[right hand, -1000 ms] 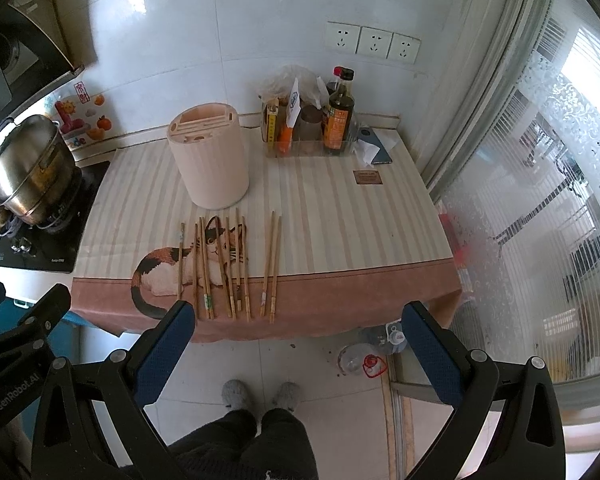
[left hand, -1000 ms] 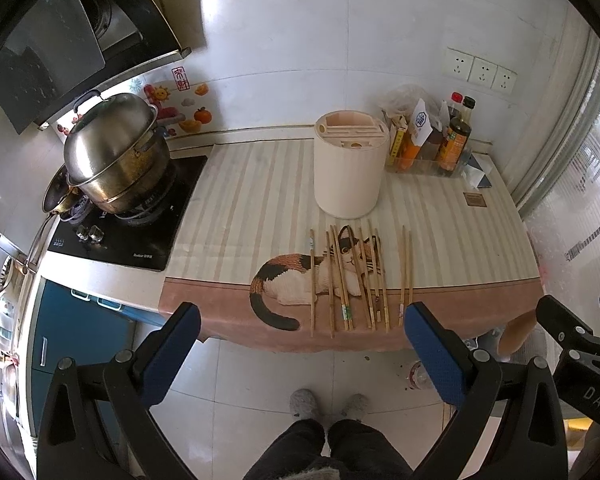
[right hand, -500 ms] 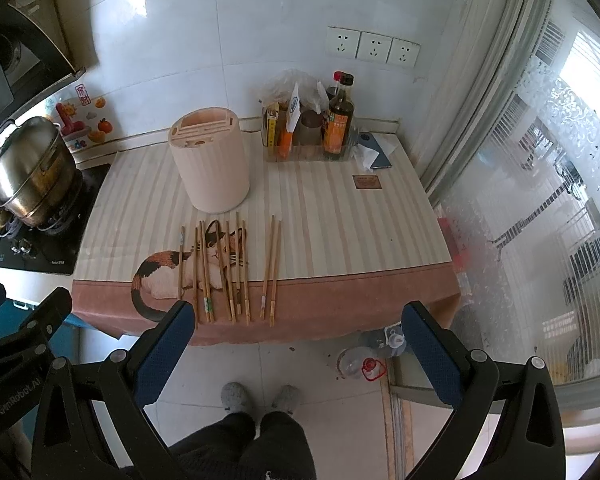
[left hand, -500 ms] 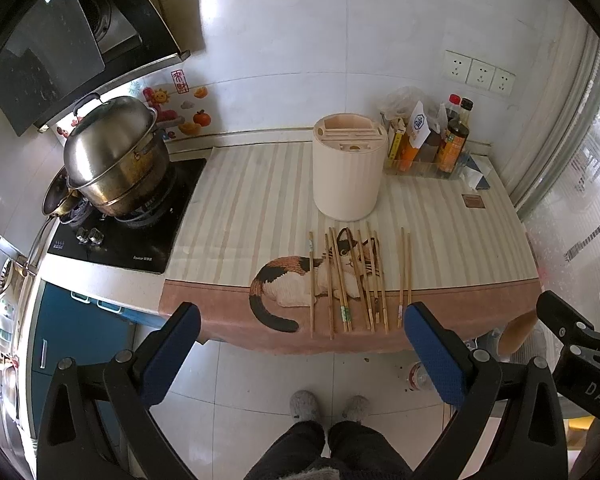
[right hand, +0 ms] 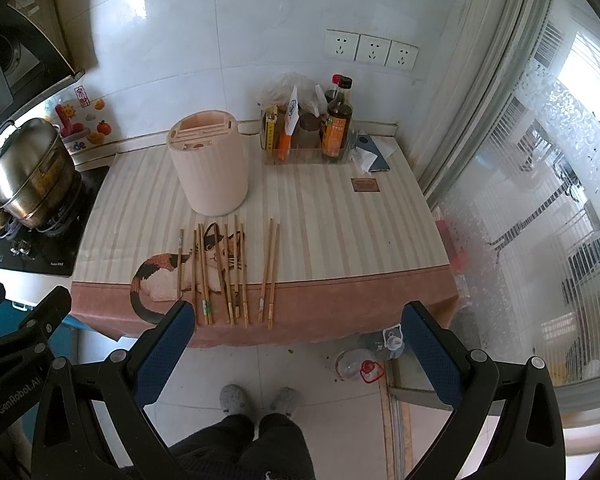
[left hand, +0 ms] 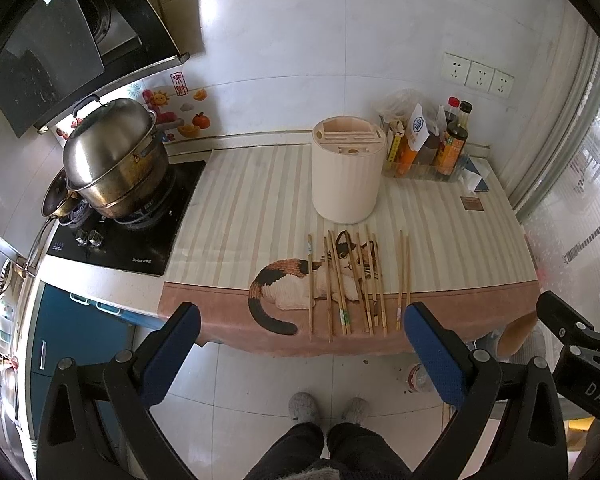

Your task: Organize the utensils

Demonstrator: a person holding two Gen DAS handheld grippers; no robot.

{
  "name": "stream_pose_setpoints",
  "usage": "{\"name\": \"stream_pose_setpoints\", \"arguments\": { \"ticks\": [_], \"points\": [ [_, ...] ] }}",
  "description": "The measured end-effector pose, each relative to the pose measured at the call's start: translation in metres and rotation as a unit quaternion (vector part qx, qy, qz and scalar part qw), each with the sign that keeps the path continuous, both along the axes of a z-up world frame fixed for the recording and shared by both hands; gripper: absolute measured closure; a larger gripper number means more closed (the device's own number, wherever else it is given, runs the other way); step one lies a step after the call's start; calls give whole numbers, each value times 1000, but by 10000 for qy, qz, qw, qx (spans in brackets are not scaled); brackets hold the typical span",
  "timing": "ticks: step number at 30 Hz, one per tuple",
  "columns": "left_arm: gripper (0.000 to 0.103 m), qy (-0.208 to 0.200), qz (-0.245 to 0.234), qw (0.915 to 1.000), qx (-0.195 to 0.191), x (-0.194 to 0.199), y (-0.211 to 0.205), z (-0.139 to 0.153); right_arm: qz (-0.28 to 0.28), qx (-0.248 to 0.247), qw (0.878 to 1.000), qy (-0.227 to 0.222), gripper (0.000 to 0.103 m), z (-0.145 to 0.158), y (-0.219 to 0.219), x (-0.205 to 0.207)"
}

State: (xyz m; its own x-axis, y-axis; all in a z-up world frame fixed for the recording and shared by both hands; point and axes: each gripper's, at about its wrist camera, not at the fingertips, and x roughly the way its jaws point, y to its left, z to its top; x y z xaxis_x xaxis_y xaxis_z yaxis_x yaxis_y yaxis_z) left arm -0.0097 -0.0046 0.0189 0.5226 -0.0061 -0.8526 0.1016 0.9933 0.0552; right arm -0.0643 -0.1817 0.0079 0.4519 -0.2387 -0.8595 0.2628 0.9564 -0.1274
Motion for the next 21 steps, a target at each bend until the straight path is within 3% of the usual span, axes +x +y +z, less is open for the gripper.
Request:
{"name": "stream_pose_setpoints", "arguments": {
  "ticks": [21],
  "points": [
    [0,-24,-2,10000,-15,2,-7,1,10,-28,10000,-26,0,2,1,1]
  ]
}}
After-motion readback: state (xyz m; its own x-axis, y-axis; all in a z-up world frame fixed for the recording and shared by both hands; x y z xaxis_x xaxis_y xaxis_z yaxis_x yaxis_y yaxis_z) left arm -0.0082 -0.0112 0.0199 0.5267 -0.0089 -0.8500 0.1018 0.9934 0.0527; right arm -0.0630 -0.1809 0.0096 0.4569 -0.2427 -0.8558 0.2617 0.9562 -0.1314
